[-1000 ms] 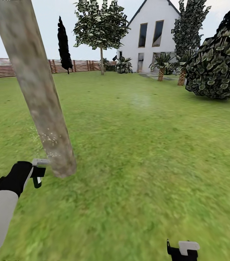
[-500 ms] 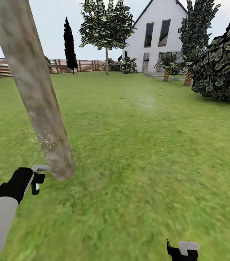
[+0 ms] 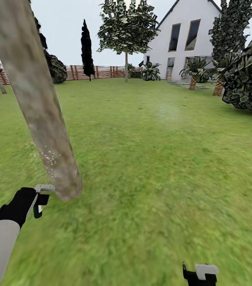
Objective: In the garden, pick up the pesticide atomizer on the floor and spray pesticide onto both trees until each tree trunk is fully covered.
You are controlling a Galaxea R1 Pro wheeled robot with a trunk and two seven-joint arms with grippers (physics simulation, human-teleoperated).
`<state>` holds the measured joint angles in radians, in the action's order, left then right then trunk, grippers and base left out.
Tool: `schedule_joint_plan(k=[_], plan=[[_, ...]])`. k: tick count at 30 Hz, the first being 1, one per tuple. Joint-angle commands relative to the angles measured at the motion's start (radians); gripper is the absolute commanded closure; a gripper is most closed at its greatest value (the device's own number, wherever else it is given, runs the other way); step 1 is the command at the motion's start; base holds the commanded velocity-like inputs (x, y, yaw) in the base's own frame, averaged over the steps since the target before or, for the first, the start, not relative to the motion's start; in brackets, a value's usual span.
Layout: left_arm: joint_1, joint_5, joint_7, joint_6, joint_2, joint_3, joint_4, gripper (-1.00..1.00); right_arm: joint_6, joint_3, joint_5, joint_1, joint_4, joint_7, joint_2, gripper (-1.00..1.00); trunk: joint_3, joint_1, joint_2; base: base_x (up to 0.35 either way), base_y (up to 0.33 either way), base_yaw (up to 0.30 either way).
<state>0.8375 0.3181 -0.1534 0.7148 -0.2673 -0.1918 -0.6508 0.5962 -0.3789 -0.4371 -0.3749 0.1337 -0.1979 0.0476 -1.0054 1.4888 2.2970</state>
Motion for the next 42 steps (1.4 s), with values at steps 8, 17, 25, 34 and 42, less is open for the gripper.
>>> schedule_joint_plan(k=[8, 17, 25, 34, 42], plan=[[0.0, 0.001, 0.015, -0.042, 0.0, -0.004, -0.012, 1.0, 0.0, 0.0, 0.0, -0.001, 0.0, 0.0, 0.0, -1.0, 0.0, 0.0, 0.0, 0.211, -0.202, 0.008], [0.0, -0.042, 0.028, -0.054, 0.0, -0.009, -0.013, 1.0, -0.001, 0.0, 0.0, 0.0, 0.0, 0.0, 0.0, -1.0, 0.0, 0.0, 0.0, 0.01, -0.269, 0.247], [0.0, -0.048, 0.034, -0.055, -0.001, -0.022, -0.012, 1.0, 0.001, 0.0, 0.001, -0.001, 0.001, -0.002, 0.002, -1.0, 0.0, 0.0, 0.0, 0.0, -0.272, 0.023], [0.0, -0.051, 0.084, -0.058, 0.0, -0.026, -0.009, 1.0, 0.001, 0.0, 0.001, 0.0, 0.001, -0.001, 0.001, -1.0, 0.0, 0.0, 0.0, 0.155, -0.218, 0.049], [0.0, -0.051, 0.084, -0.058, 0.014, -0.028, -0.005, 1.0, 0.001, 0.0, 0.001, 0.0, 0.001, -0.001, 0.002, -1.0, 0.0, 0.0, 0.0, 0.245, -0.176, 0.154]])
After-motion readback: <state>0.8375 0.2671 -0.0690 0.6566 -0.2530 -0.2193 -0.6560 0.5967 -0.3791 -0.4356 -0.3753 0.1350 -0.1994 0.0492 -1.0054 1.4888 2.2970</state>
